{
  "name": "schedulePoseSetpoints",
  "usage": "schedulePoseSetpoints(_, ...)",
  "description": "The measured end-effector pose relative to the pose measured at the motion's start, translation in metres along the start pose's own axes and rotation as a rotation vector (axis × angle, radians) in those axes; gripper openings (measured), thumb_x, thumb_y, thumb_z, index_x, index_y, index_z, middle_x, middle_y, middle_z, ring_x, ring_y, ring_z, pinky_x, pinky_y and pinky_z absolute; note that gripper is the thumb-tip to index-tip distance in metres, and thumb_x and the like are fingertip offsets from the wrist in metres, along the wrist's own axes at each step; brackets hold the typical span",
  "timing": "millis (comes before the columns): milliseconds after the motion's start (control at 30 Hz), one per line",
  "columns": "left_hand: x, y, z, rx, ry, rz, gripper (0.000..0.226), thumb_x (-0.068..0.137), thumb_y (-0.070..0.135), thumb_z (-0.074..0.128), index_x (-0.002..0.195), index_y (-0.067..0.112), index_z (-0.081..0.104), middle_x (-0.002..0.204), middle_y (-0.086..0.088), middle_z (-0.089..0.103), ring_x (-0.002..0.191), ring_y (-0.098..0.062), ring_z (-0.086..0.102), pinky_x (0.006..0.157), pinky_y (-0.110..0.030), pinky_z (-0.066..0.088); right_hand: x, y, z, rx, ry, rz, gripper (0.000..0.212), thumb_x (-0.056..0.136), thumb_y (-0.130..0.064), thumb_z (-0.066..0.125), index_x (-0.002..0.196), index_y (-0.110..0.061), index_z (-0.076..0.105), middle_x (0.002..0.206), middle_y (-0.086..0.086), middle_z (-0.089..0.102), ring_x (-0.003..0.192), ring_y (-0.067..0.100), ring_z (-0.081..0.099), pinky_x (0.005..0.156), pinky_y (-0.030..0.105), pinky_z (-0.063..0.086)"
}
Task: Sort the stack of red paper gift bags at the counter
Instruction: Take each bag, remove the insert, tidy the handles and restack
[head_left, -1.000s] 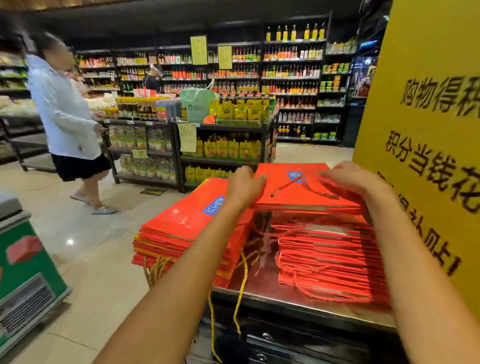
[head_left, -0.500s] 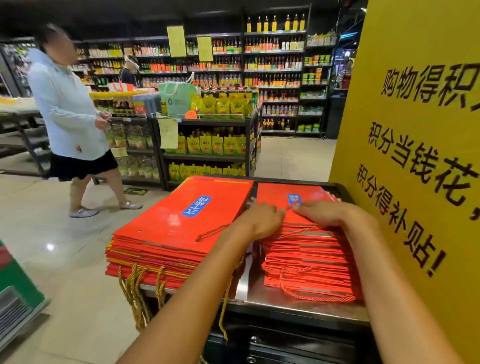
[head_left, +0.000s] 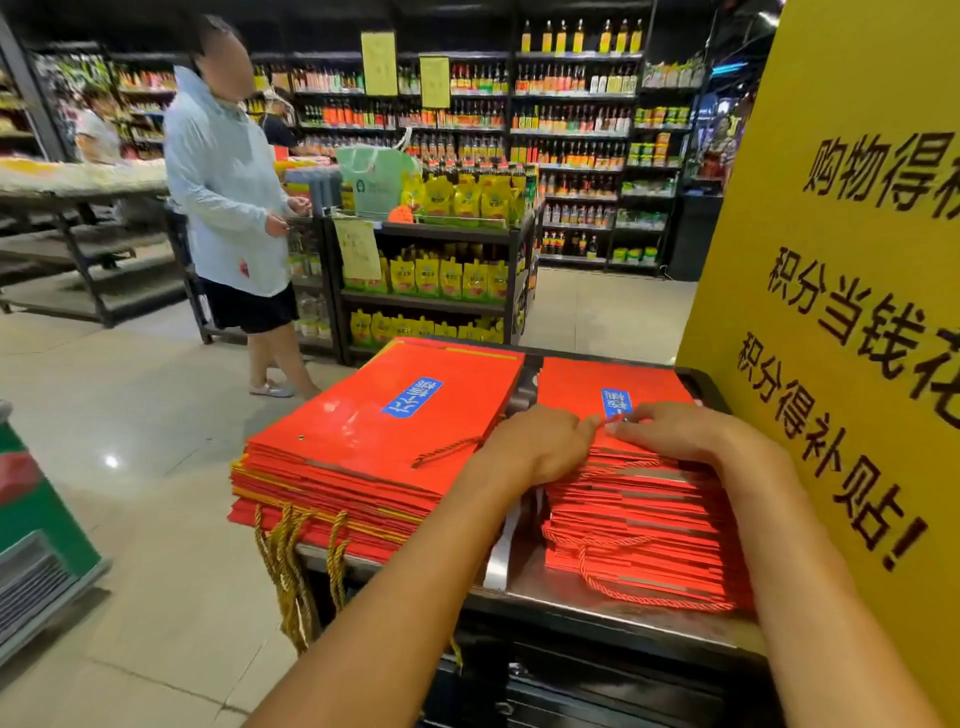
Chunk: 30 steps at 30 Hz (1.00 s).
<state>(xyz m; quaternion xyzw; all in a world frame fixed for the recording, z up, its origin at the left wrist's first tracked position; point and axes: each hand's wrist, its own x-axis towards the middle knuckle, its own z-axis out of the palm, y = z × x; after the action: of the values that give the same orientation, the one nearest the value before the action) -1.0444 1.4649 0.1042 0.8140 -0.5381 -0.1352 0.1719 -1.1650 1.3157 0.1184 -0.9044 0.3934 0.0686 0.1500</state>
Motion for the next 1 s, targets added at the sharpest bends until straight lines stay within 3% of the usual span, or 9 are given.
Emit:
schedulePoseSetpoints(67,-0.011,0.000,-0.009,-0.049,0.172,0.018,0.066,0.108,0.057,0.022,0.097,0.011,0.068,0.118,-0.024,0.068,0.112,-0.041,0.062,0.093,-0.045,0.047,-0.010,-0.005,-0.013,-0.090,0.213,-0.013,0.055,0.094,-0.071,0.048,0.130,-0.033,0.064,0.140,0.005,0.063,0.127,0.028,0.057,0.104,0.039,0.046)
schedulePoseSetpoints(133,-0.026,-0.007,-0.017,-0.056,0.345,0.043,0.057,0.108,0.055,0.027,0.076,0.017,0.055,0.100,-0.021,0.069,0.098,-0.042,0.062,0.080,-0.045,0.047,-0.020,-0.016,-0.021,-0.144,0.424,-0.090,0.043,0.094,-0.065,0.052,0.118,-0.033,0.068,0.126,0.004,0.070,0.116,0.030,0.063,0.093,0.041,0.052)
schedulePoseSetpoints(233,-0.052,-0.041,-0.033,0.079,0.545,0.057,0.036,0.103,0.034,0.041,0.086,0.010,0.062,0.100,-0.015,0.070,0.097,-0.039,0.062,0.075,-0.045,0.048,-0.033,-0.049,-0.020,-0.048,0.583,-0.365,0.028,0.097,-0.046,0.058,0.114,-0.028,0.071,0.118,0.001,0.073,0.109,0.028,0.065,0.088,0.045,0.055)
schedulePoseSetpoints(333,-0.083,-0.097,-0.044,0.232,0.569,-0.064,0.034,0.091,0.029,0.042,0.095,0.010,0.069,0.097,-0.014,0.069,0.094,-0.038,0.063,0.075,-0.046,0.050,-0.042,-0.097,-0.010,-0.059,0.411,-0.619,0.027,0.093,-0.038,0.065,0.119,-0.031,0.071,0.114,-0.008,0.073,0.107,0.017,0.065,0.091,0.042,0.054)
schedulePoseSetpoints(433,-0.112,-0.151,-0.044,0.291,0.507,-0.224,0.032,0.094,0.034,0.046,0.103,0.017,0.071,0.100,-0.008,0.067,0.098,-0.033,0.064,0.081,-0.043,0.050,-0.028,-0.133,0.004,-0.212,0.196,-0.670,0.026,0.087,-0.033,0.070,0.112,-0.032,0.070,0.092,-0.012,0.068,0.088,0.011,0.060,0.075,0.030,0.047)
schedulePoseSetpoints(533,-0.135,-0.173,-0.040,0.233,0.491,-0.181,0.049,0.094,0.048,0.034,0.105,0.021,0.073,0.105,-0.001,0.070,0.102,-0.027,0.065,0.086,-0.043,0.051,-0.015,-0.147,0.014,-0.296,0.129,-0.689,0.019,0.082,-0.025,0.070,0.101,-0.029,0.068,0.079,-0.012,0.057,0.078,0.011,0.050,0.066,0.028,0.036)
schedulePoseSetpoints(633,-0.152,-0.173,-0.033,0.221,0.536,-0.092,0.046,0.099,0.044,0.036,0.104,0.019,0.074,0.108,0.003,0.073,0.103,-0.022,0.066,0.088,-0.042,0.052,-0.008,-0.152,0.020,-0.276,0.106,-0.705,0.008,0.081,-0.021,0.065,0.086,-0.027,0.062,0.077,-0.009,0.058,0.071,0.013,0.052,0.060,0.029,0.036)
schedulePoseSetpoints(867,-0.187,-0.169,-0.014,0.164,0.685,-0.085,0.047,0.101,0.046,0.037,0.115,0.022,0.075,0.119,0.007,0.070,0.111,-0.013,0.061,0.091,-0.031,0.044,-0.025,-0.155,0.006,0.321,0.220,-0.732,0.016,0.088,-0.009,0.062,0.092,-0.023,0.058,0.068,0.005,0.067,0.058,0.019,0.060,0.056,0.031,0.045)
schedulePoseSetpoints(1000,-0.196,-0.166,-0.001,0.126,0.715,-0.045,0.040,0.101,0.042,0.044,0.117,0.021,0.074,0.121,0.008,0.072,0.117,-0.011,0.061,0.097,-0.025,0.039,-0.036,-0.179,-0.005,0.820,-0.020,-0.791,0.020,0.091,0.003,0.066,0.108,-0.007,0.065,0.069,0.019,0.068,0.049,0.025,0.056,0.046,0.026,0.038)
